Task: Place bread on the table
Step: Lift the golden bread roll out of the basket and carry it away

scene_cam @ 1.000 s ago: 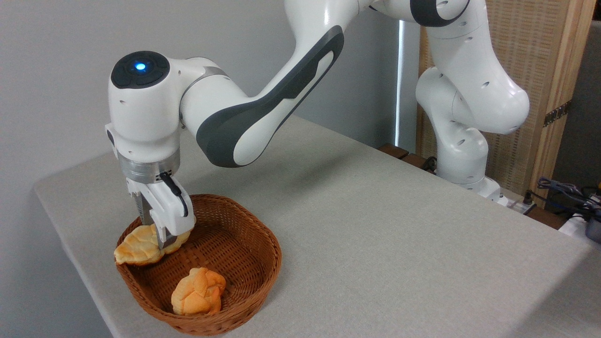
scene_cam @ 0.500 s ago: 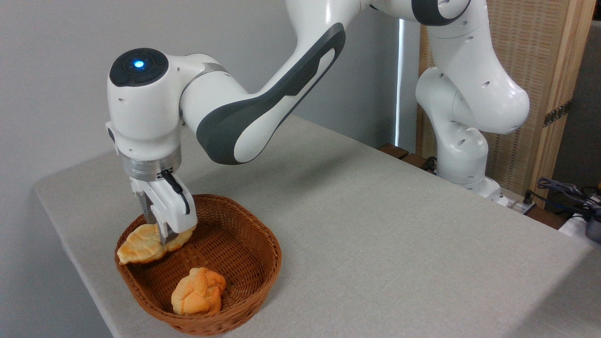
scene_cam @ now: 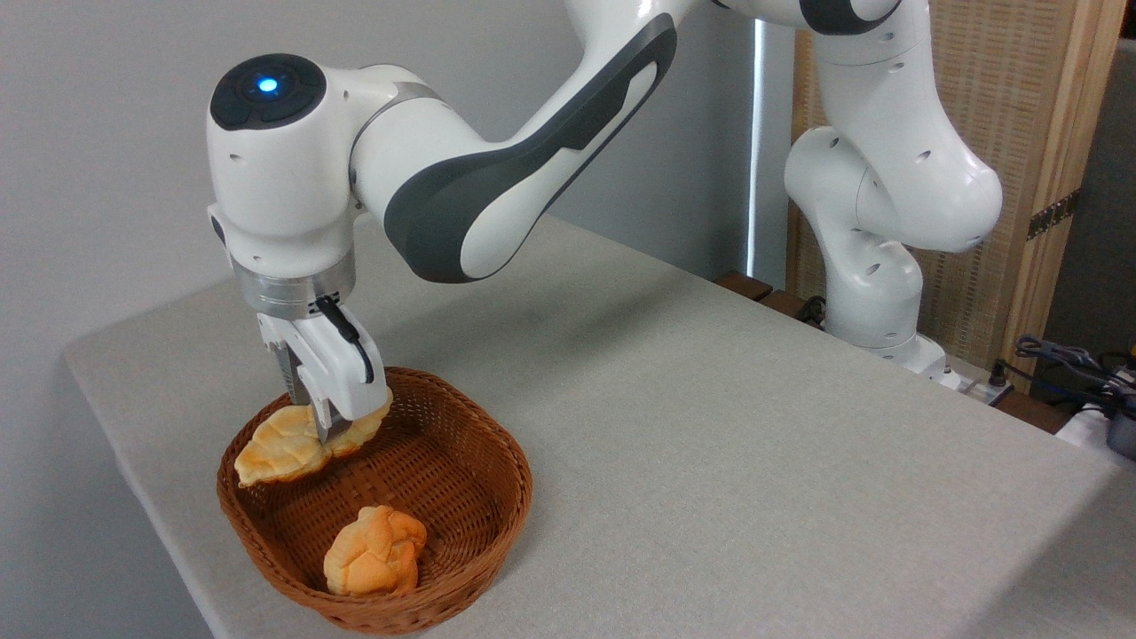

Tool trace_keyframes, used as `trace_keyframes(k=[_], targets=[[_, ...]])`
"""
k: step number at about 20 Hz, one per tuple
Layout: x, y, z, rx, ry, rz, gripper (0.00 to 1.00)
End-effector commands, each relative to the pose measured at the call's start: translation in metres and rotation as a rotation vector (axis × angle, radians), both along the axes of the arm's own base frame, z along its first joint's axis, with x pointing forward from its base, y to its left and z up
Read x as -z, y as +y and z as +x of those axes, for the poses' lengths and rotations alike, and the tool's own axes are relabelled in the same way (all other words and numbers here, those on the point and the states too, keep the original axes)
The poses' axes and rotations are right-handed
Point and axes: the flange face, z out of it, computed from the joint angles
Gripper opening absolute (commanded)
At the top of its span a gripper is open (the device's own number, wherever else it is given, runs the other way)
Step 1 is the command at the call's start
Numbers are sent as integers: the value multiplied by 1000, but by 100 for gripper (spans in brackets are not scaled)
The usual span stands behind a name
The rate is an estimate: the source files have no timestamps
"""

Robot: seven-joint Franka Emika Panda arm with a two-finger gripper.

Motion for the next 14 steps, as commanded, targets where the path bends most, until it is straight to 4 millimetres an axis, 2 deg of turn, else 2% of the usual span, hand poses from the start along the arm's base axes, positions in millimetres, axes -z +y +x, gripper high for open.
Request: trace_keyframes(k=[1,4,6,9,11,14], targets=[[-31,17,-11,3,-14,-14,38],[-59,26,-27,42,-20,8,38],[-78,42,-39,43,-11,40,39],[-101,49,-63,93,22,112,38],[-114,50,-80,119,43,170,39],[-119,50,-114,141,53,206,39]])
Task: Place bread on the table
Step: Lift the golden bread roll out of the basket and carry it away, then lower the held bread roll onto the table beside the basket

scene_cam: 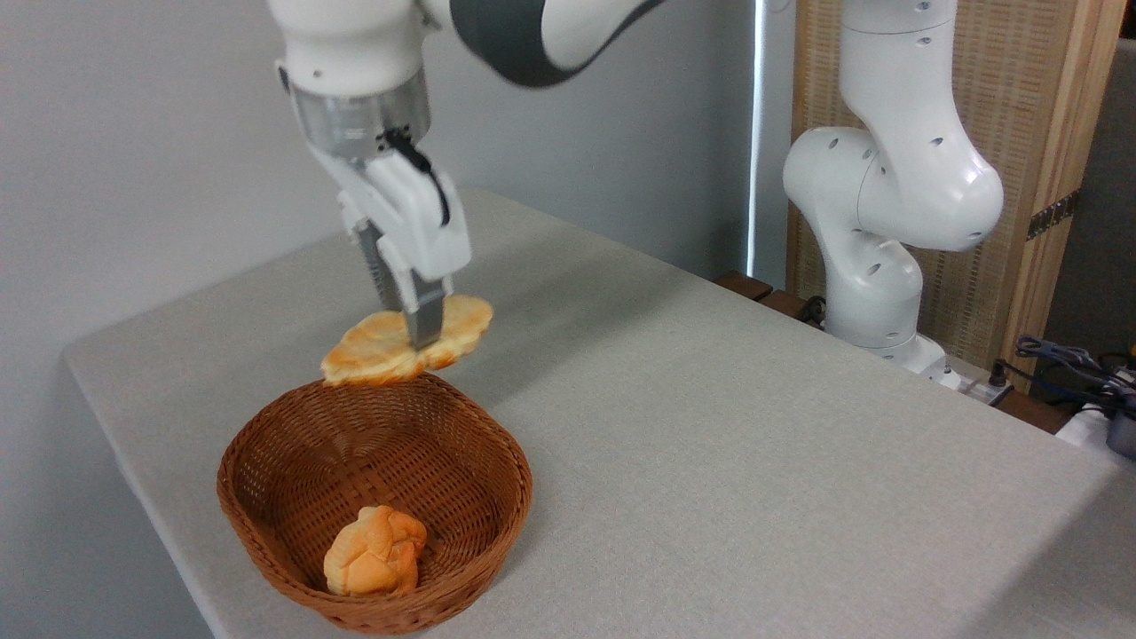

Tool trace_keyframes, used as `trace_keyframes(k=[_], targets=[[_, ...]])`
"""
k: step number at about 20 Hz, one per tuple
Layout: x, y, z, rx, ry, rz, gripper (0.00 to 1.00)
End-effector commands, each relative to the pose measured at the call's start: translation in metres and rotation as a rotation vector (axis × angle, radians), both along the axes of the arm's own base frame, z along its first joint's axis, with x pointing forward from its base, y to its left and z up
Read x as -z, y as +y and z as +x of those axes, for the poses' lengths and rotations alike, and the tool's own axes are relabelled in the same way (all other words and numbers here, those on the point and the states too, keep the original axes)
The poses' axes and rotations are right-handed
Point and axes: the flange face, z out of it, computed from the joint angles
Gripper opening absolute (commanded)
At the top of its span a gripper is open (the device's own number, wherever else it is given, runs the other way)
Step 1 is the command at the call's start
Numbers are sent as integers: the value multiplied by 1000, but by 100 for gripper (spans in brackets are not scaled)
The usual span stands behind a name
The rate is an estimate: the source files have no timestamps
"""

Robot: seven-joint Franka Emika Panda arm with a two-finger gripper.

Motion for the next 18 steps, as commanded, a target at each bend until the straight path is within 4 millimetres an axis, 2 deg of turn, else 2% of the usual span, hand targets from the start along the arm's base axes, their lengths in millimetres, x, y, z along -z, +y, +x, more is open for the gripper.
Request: trace_keyframes(k=[1,4,7,10,15,18], targets=[[-4,2,-48,46,-6,40,39],[4,4,-74,55,-26,85,40],[20,-2,-95,64,-20,95,40],[24,-5,-96,59,-35,98,42],[29,-16,-96,80,-22,101,51],[36,-17,-98,88,9,102,54]])
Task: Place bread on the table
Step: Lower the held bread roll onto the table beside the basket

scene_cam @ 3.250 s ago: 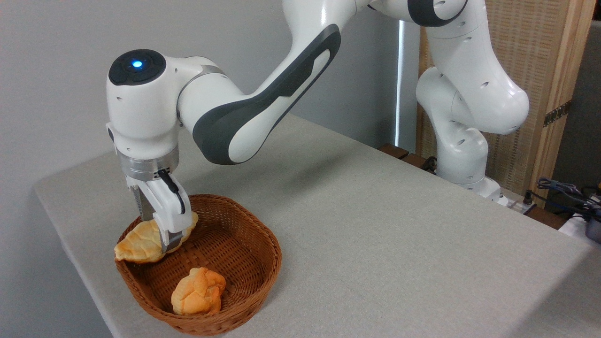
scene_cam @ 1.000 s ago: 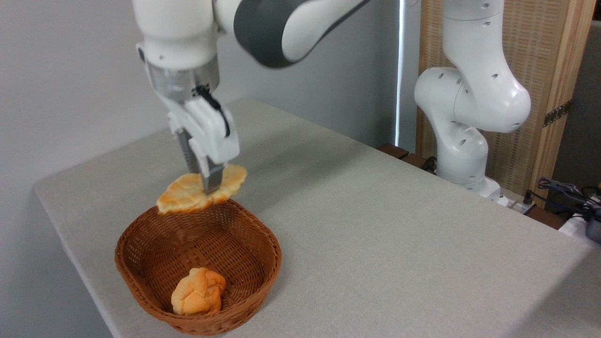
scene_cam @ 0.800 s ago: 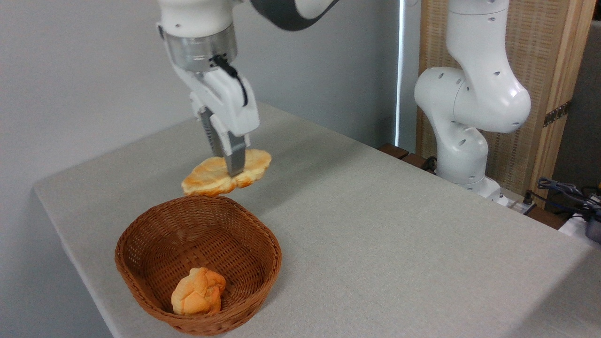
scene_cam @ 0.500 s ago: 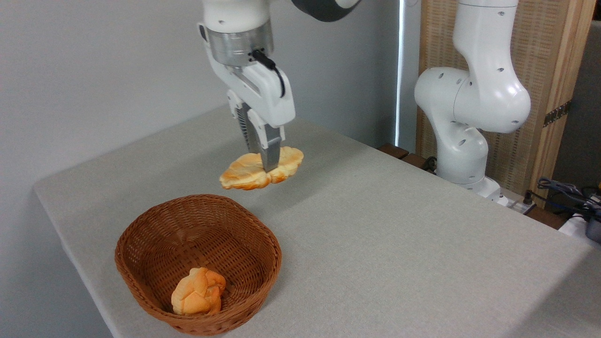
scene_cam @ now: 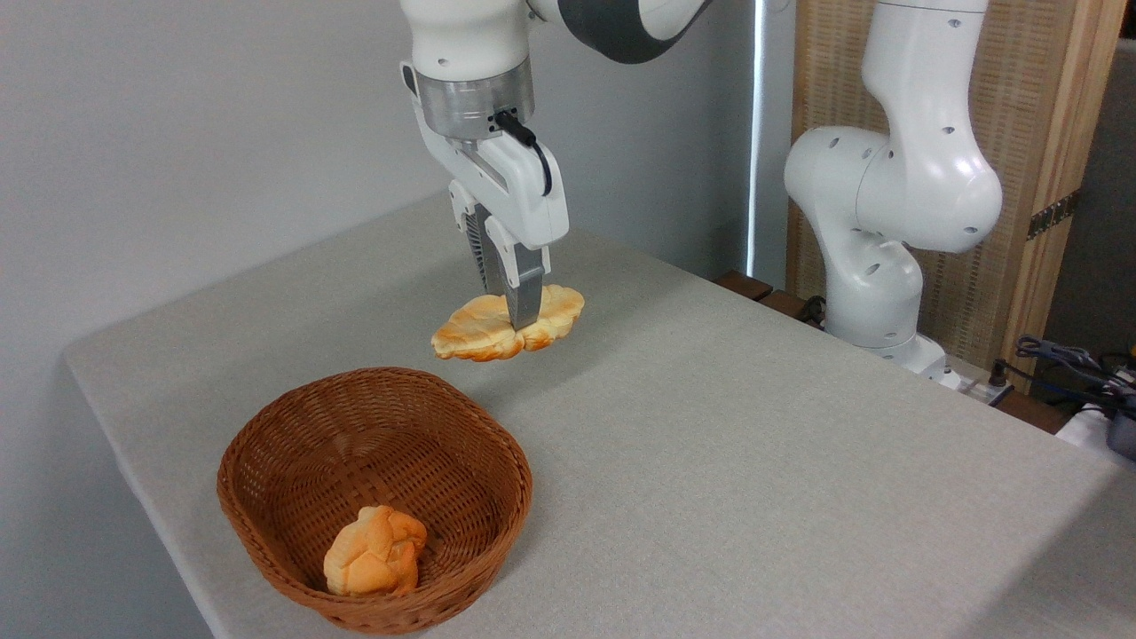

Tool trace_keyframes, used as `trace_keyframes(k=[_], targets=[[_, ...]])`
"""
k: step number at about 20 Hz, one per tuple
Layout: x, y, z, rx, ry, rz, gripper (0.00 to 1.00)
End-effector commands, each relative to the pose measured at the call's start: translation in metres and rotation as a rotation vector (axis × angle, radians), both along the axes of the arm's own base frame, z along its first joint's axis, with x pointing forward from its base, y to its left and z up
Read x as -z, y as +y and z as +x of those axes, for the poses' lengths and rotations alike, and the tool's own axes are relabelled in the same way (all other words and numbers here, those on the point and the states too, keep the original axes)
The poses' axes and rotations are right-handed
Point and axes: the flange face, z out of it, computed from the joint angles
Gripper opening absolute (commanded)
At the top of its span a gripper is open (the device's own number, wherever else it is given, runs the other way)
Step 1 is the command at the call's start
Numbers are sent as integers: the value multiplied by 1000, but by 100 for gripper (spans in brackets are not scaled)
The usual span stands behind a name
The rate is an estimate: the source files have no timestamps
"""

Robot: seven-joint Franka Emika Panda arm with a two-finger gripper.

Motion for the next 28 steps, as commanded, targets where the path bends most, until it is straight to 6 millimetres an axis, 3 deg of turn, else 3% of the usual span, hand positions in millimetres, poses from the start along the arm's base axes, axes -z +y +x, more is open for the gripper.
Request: trace_keyframes(k=[1,7,8,11,15,28], targets=[[7,-5,-6,33,31,21,54],[31,-17,-18,76,109,64,54],[31,-20,-19,86,105,70,59],[34,-26,-18,95,105,71,100],[45,-34,-16,111,129,73,100],[48,-43,-16,133,135,74,100]])
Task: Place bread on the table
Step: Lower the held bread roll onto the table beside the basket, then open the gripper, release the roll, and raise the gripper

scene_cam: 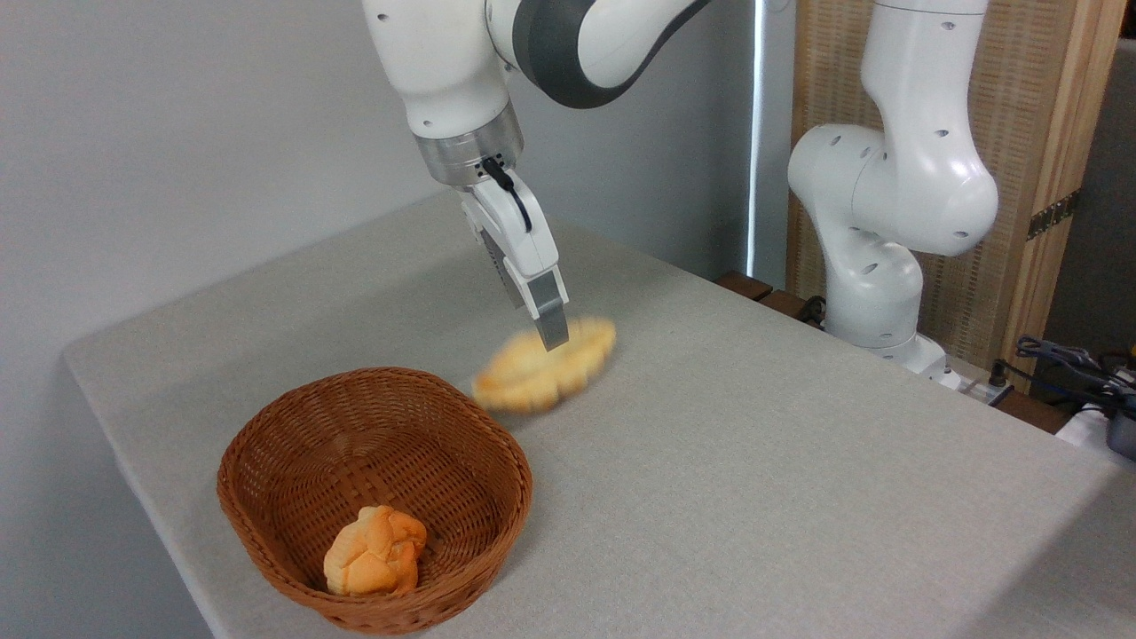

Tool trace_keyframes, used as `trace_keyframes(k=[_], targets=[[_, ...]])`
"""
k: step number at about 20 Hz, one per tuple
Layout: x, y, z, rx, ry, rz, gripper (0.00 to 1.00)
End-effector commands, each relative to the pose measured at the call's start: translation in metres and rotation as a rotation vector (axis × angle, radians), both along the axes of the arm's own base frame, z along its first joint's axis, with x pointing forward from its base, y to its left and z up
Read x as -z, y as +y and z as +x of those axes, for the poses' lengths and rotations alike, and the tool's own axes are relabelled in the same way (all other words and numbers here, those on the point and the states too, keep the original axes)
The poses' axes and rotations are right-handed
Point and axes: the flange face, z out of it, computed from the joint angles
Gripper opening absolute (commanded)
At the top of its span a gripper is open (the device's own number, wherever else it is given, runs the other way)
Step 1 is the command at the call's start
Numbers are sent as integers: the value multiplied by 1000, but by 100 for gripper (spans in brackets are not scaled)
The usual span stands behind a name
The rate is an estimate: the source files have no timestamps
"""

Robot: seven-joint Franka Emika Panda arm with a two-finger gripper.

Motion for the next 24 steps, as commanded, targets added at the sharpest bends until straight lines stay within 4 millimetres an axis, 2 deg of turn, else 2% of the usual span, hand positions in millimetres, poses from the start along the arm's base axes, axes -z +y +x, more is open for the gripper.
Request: trace_keyframes(k=[1,4,7,9,13,16,18,20,24], targets=[[-4,1,0,12,-10,12,100],[-8,1,1,13,-19,11,100],[-40,12,14,-17,-84,-6,100],[-60,29,33,-69,-121,-18,100],[-91,27,74,-181,-184,-4,100],[-108,28,94,-192,-229,13,100],[-116,31,102,-211,-247,9,100],[-118,46,108,-262,-256,29,100],[-120,50,108,-260,-268,56,100]])
